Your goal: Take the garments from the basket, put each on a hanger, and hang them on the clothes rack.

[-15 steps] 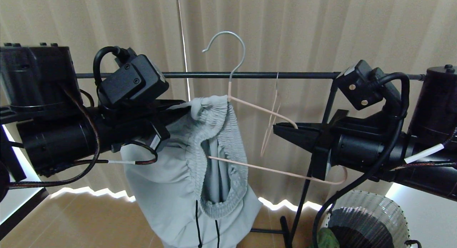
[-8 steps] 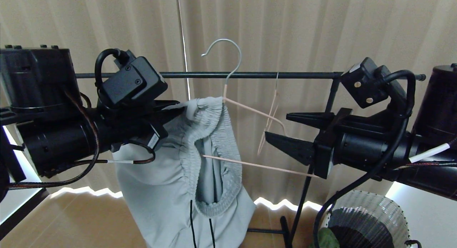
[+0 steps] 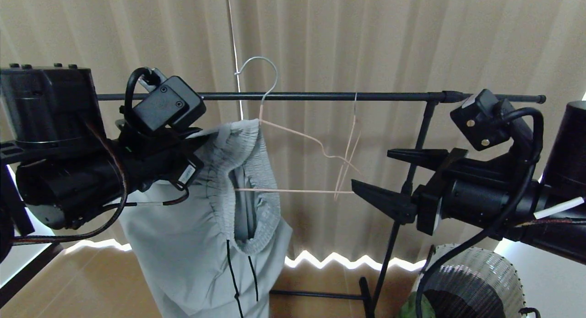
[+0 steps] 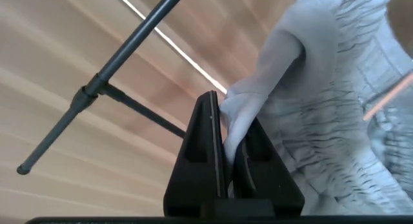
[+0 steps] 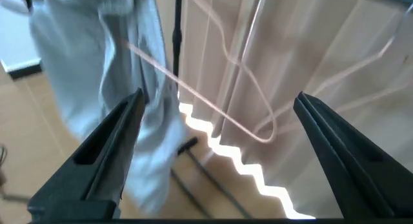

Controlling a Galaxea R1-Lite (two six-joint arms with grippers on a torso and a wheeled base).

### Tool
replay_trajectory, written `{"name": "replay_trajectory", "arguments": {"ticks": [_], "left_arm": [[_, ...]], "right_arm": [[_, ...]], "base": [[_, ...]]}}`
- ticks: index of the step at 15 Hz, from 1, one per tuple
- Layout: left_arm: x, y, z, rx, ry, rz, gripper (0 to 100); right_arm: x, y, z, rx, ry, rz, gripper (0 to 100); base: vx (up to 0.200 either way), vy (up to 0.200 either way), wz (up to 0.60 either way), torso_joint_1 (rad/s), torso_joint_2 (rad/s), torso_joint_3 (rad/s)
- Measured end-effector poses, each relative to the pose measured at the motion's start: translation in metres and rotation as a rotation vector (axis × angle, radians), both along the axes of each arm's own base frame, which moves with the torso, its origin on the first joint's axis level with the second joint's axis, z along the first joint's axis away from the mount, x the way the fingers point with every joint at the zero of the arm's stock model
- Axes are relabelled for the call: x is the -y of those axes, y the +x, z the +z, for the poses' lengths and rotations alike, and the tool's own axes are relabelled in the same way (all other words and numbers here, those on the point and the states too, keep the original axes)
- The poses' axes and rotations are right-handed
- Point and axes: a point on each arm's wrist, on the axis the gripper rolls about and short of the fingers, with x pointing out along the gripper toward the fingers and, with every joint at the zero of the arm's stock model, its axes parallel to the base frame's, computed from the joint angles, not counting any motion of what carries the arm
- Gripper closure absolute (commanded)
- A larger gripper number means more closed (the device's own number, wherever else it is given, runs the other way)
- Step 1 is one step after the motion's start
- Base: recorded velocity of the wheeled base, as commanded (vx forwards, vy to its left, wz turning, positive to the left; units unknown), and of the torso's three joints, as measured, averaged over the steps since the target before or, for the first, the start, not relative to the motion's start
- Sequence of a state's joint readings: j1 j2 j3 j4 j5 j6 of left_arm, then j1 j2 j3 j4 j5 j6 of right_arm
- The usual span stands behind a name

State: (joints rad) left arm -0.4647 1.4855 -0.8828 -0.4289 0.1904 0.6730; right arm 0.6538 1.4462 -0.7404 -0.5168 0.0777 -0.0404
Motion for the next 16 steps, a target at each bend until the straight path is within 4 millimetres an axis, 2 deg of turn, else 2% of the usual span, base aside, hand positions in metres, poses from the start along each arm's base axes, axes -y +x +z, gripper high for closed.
{"name": "replay_trajectory", "arguments": {"ticks": [2, 5, 9, 16], "left_arm": [[0.002, 0.000, 0.003, -0.003, -0.062, 0.006, 100], [0.011, -0.001, 0.011, -0.014, -0.254, 0.054, 100], [0.019, 0.004, 0.020, 0.016, -0.413, 0.045, 100], [0.027, -0.001, 0.017, 0.039, -0.437, -0.014, 100]], "right_arm": [[-0.005, -0.005, -0.011, -0.029, -0.029, -0.007, 0], [-0.022, -0.008, -0.027, -0.077, -0.055, -0.023, 0], [-0.042, -0.002, -0.032, -0.051, -0.028, -0.018, 0], [-0.067, 0.022, -0.040, -0.039, -0.029, -0.054, 0]], "base": [[0.000, 0.000, 0.00, 0.000, 0.00, 0.000], [0.000, 0.000, 0.00, 0.000, 0.00, 0.000], [0.000, 0.000, 0.00, 0.000, 0.00, 0.000], [0.000, 0.000, 0.00, 0.000, 0.00, 0.000]]}}
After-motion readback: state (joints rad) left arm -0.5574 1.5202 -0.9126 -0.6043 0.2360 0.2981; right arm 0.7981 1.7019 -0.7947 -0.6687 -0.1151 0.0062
